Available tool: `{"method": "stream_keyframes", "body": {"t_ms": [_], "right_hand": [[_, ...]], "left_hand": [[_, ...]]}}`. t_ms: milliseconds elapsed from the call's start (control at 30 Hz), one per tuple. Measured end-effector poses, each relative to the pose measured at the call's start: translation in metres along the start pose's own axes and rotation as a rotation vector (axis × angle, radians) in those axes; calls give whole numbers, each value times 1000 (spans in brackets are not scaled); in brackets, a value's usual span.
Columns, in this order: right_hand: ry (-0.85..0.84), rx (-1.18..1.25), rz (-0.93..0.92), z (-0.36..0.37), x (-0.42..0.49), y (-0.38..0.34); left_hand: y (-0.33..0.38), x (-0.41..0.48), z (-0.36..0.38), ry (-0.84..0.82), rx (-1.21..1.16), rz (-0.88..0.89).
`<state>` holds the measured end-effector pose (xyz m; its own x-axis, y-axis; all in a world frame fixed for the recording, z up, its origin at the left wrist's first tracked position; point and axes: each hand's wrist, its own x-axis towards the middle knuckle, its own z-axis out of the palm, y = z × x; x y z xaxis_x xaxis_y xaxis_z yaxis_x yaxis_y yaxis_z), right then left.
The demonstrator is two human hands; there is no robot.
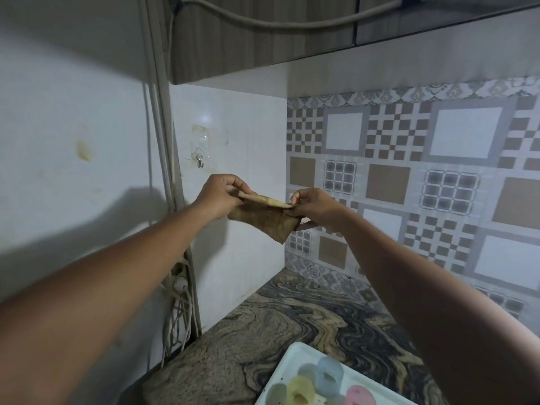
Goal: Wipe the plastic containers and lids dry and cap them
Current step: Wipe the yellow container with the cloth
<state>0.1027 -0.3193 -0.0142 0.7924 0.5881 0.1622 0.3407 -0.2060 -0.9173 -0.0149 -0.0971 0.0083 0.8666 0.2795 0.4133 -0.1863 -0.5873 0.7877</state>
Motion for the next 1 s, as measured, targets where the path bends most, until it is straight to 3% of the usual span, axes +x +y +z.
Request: {"method": "stream_keyframes", "body": {"t_ms": [267, 433, 533, 667, 1000], "right_hand": [[-236, -29, 153, -18, -33, 15], [-158, 12, 178, -24, -39, 23], [-211, 2, 188, -22, -41, 20], [-211, -38, 150, -9, -40, 25], [-129, 164, 179, 13, -69, 72]], "left_hand": [[5, -4, 37, -37, -24, 14], [10, 1, 46, -99, -7, -29], [7, 6, 49, -208, 18, -100], [11, 3, 63, -256, 88, -32], [0, -14, 100, -313, 135, -11]]}}
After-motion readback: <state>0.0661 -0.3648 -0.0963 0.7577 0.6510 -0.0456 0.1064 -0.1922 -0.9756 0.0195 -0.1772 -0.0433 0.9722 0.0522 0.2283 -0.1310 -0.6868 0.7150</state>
